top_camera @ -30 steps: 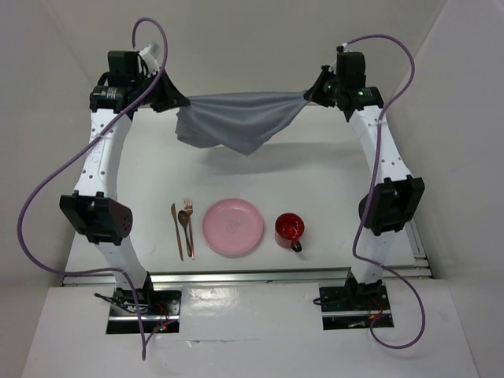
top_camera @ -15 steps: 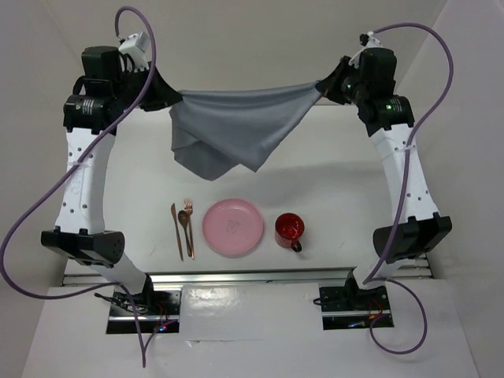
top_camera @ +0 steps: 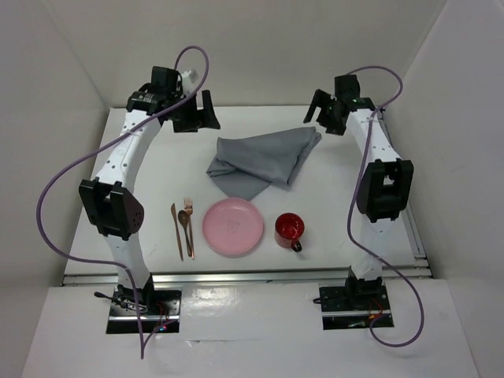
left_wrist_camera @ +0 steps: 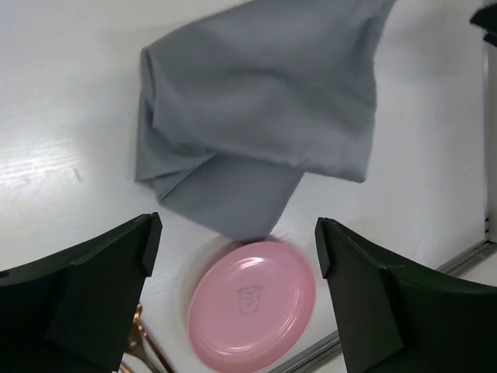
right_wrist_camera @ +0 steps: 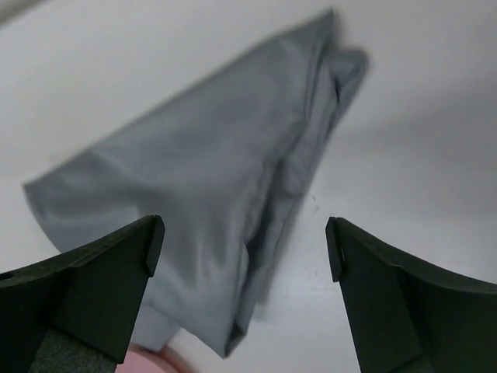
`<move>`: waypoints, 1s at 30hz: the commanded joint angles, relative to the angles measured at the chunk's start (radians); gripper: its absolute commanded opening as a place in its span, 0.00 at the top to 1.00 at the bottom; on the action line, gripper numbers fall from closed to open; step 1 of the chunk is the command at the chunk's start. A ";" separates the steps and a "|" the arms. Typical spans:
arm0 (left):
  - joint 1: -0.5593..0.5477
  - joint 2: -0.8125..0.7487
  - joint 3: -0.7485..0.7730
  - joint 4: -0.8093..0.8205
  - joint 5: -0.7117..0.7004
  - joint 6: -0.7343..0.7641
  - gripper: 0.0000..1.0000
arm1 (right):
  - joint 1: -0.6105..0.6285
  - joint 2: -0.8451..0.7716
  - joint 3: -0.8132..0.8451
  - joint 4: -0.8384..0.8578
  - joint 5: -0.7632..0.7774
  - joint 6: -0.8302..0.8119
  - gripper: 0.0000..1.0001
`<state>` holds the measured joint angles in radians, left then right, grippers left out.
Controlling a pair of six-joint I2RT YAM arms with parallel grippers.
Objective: Set the dinner table for one person
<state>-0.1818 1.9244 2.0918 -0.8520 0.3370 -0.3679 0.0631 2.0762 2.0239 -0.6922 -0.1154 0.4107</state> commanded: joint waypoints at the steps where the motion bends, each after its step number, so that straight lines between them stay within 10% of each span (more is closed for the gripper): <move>1: 0.019 -0.093 -0.077 0.033 -0.084 0.011 0.00 | 0.052 -0.148 -0.135 0.022 0.054 0.002 0.01; 2: 0.019 -0.102 -0.096 0.033 -0.107 0.000 0.05 | 0.066 -0.186 -0.171 0.040 0.069 0.002 0.05; 7: 0.019 -0.084 -0.263 0.063 -0.096 -0.037 1.00 | 0.207 -0.237 -0.384 0.062 0.187 -0.019 0.27; 11: 0.019 -0.016 -0.357 0.082 -0.049 -0.075 0.96 | 0.259 -0.228 -0.464 0.053 0.159 0.008 0.33; 15: 0.019 0.047 -0.420 0.123 -0.059 -0.136 0.41 | 0.241 -0.255 -0.626 0.165 -0.045 0.167 0.20; 22: -0.005 0.134 -0.392 0.180 -0.056 -0.141 0.51 | 0.201 -0.292 -0.869 0.430 -0.248 0.416 0.28; 30: -0.016 0.269 -0.237 0.133 -0.107 -0.141 0.36 | 0.201 -0.229 -0.890 0.491 -0.248 0.478 0.27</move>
<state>-0.2008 2.1586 1.8061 -0.7216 0.2501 -0.5041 0.2577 1.8500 1.1435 -0.2890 -0.3412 0.8356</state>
